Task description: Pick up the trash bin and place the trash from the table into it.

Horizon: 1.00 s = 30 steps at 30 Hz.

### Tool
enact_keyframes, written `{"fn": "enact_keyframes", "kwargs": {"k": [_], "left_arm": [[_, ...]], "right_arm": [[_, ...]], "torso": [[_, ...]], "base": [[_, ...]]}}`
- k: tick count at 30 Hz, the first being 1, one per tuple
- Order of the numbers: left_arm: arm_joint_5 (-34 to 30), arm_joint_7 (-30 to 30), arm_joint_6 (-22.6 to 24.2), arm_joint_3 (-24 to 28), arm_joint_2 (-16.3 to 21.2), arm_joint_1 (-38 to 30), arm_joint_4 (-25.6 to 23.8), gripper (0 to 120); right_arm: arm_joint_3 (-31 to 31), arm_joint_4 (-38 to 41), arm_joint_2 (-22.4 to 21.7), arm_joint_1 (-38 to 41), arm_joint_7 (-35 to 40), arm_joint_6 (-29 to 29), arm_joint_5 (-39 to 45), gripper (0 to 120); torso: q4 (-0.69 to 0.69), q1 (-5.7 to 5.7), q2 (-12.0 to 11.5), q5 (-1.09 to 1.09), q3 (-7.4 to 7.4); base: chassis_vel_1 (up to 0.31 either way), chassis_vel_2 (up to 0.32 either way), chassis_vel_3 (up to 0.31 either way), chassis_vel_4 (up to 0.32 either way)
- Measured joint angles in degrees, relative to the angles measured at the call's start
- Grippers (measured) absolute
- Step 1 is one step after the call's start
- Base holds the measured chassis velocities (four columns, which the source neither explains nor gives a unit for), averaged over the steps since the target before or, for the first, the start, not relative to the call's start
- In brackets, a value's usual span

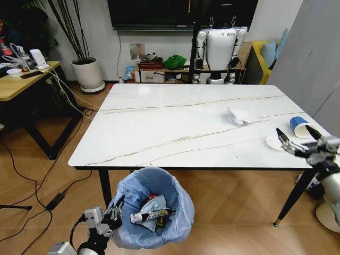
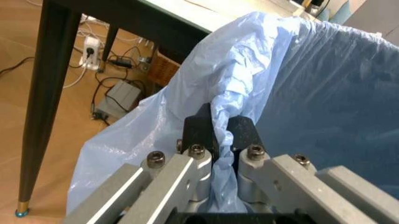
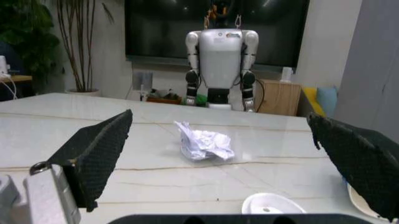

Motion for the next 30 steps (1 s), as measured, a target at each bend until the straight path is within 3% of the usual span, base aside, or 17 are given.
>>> {"fn": "enact_keyframes", "kwargs": {"k": [9, 30], "left_arm": [[-0.24, 0.07, -0.05, 0.55, -0.17, -0.16, 0.45, 0], [0.19, 0.21, -0.16, 0.92, -0.24, 0.06, 0.59, 0]], "right_arm": [[-1.02, -1.72, 2.40, 0.18, -4.97, 0.57, 0.65, 100], [-1.42, -2.39, 3.55, -0.19, -6.09, 1.28, 1.98, 100]], "torso": [[0.00, 0.00, 0.00, -0.01, 0.01], [0.00, 0.00, -0.01, 0.00, 0.01]], "base": [[0.000, 0.000, 0.000, 0.000], [0.000, 0.000, 0.000, 0.000]]}}
